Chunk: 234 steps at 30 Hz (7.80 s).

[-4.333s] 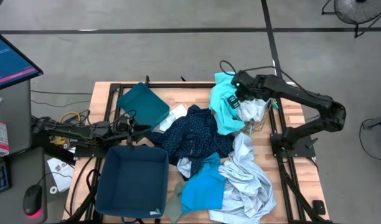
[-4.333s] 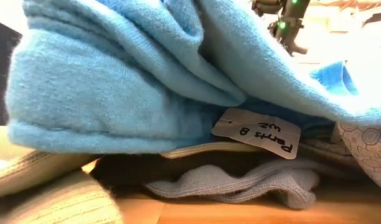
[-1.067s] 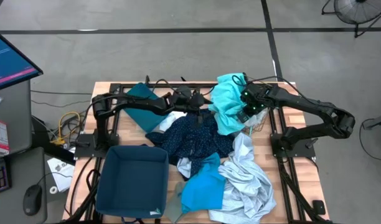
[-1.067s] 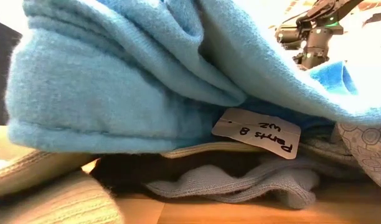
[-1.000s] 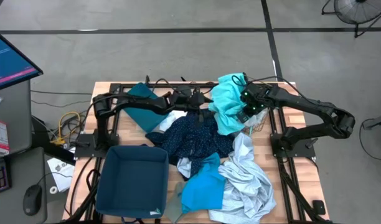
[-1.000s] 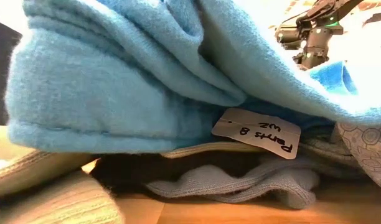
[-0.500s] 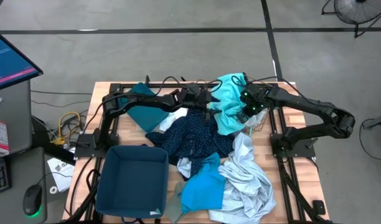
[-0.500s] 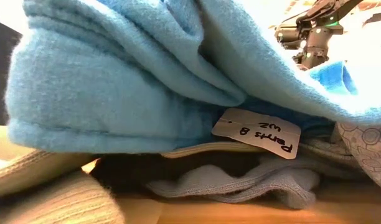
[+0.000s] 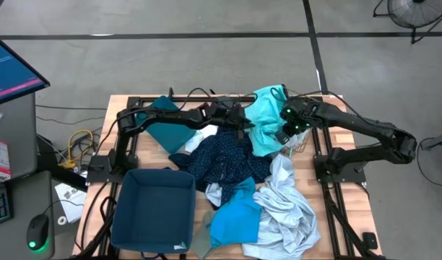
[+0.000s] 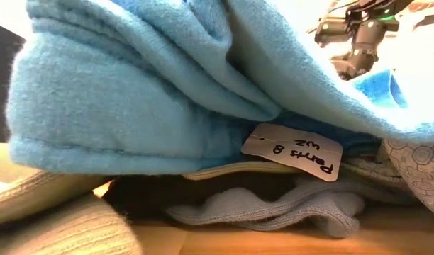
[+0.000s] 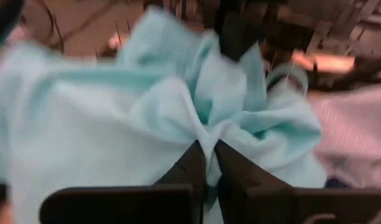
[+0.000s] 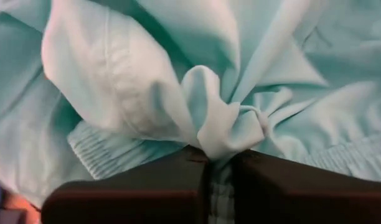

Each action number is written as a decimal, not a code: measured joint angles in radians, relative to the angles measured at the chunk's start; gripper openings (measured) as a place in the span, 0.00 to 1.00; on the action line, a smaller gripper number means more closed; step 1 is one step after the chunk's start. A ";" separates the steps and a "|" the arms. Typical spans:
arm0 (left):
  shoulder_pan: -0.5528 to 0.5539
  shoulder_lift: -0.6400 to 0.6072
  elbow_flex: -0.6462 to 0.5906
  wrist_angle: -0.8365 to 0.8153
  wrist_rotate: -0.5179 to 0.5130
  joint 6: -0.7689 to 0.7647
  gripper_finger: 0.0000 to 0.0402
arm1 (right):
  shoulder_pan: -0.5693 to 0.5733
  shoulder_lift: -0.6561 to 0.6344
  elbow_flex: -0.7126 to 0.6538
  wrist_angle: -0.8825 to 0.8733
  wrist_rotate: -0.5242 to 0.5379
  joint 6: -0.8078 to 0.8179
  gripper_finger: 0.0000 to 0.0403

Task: Pick & Place Cloths
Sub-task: Put the light blue shorts into the wire basket

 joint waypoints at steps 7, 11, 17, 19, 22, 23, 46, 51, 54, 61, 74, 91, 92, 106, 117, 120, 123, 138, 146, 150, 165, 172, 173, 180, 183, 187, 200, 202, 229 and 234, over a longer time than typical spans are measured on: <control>-0.042 -0.109 0.061 0.003 -0.040 0.048 0.00 | -0.002 -0.117 0.076 0.002 0.002 0.006 0.14; -0.045 -0.122 0.116 0.003 -0.045 0.057 0.00 | 0.003 -0.188 0.143 0.007 0.002 -0.040 0.26; -0.028 -0.105 0.190 -0.006 -0.039 0.056 0.00 | 0.048 -0.282 0.186 0.069 0.002 -0.164 0.53; -0.026 -0.099 0.218 0.006 -0.036 0.057 0.00 | 0.068 -0.291 0.186 0.084 0.002 -0.204 0.63; -0.020 -0.095 0.254 0.001 -0.006 0.053 0.00 | 0.090 -0.277 0.185 0.098 0.000 -0.252 0.75; -0.020 -0.092 0.265 0.004 0.002 0.053 0.00 | 0.098 -0.267 0.185 0.113 0.000 -0.266 0.78; 0.000 -0.374 0.166 -0.567 -0.126 0.161 0.09 | 0.321 0.087 0.149 0.311 -0.050 -0.522 0.88; 0.014 -0.548 0.042 -0.570 -0.135 0.151 0.15 | 0.333 0.214 0.150 0.346 0.080 -0.565 0.92; 0.014 -0.641 -0.033 -0.561 -0.171 0.132 0.18 | 0.328 0.281 0.163 0.336 0.172 -0.580 0.92; 0.013 -0.774 -0.187 -0.535 -0.206 0.080 0.19 | 0.327 0.380 0.236 0.242 0.340 -0.589 0.56; 0.013 -0.805 -0.253 -0.485 -0.211 0.052 0.19 | 0.269 0.256 0.469 0.021 0.464 -0.352 0.01; 0.012 -0.805 -0.253 -0.472 -0.209 0.039 0.19 | -0.026 0.272 0.392 -0.510 0.621 0.161 0.00; 0.012 -0.805 -0.253 -0.472 -0.209 0.028 0.19 | -0.027 0.285 0.360 -0.435 0.592 0.132 0.00; 0.012 -0.805 -0.253 -0.472 -0.208 0.018 0.19 | -0.204 0.465 0.047 0.087 0.095 -0.120 0.00; 0.012 -0.804 -0.253 -0.472 -0.208 0.021 0.19 | -0.267 0.434 0.067 0.033 0.023 -0.170 0.07; 0.012 -0.804 -0.253 -0.472 -0.208 0.023 0.19 | -0.255 0.341 0.125 0.031 0.028 -0.170 0.14; 0.012 -0.804 -0.253 -0.472 -0.209 0.025 0.19 | -0.242 0.259 0.169 0.010 0.033 -0.174 0.23; 0.012 -0.804 -0.253 -0.472 -0.208 0.026 0.19 | -0.039 0.058 0.223 -0.077 -0.127 -0.124 0.58; 0.012 -0.804 -0.253 -0.472 -0.208 0.026 0.19 | -0.023 0.180 0.097 0.055 -0.104 -0.148 0.51; 0.012 -0.804 -0.256 -0.472 -0.208 0.026 0.19 | -0.084 0.277 0.034 0.057 -0.078 -0.205 0.41; 0.012 -0.803 -0.317 -0.468 -0.208 0.020 0.19 | -0.254 0.478 -0.049 0.114 0.075 -0.208 0.08; 0.018 -0.803 -0.317 -0.467 -0.209 0.021 0.19 | -0.193 0.455 0.103 -0.023 0.092 -0.197 0.02; 0.018 -0.803 -0.317 -0.466 -0.209 0.021 0.19 | -0.187 0.431 0.130 -0.038 0.112 -0.197 0.02; 0.018 -0.804 -0.317 -0.466 -0.208 0.018 0.19 | -0.189 0.313 0.262 -0.262 0.142 -0.187 0.06; 0.018 -0.804 -0.317 -0.466 -0.208 0.018 0.19 | -0.189 0.257 0.311 -0.274 0.142 -0.193 0.08; 0.018 -0.804 -0.318 -0.466 -0.208 0.018 0.19 | -0.198 0.198 0.347 -0.205 0.152 -0.250 0.08; 0.018 -0.804 -0.318 -0.450 -0.207 -0.028 0.19 | -0.231 0.168 0.355 -0.129 -0.235 -0.303 0.37; 0.018 -0.804 -0.318 -0.416 -0.193 -0.047 0.19 | -0.203 0.150 0.355 -0.154 -0.244 -0.293 0.39; 0.036 -0.145 -0.016 0.240 -0.099 -0.248 0.19 | -0.292 0.387 -0.130 0.245 -0.075 -0.194 0.18; 0.061 -0.020 0.081 0.180 -0.120 -0.236 0.18 | -0.268 0.419 -0.113 0.277 -0.081 -0.153 0.18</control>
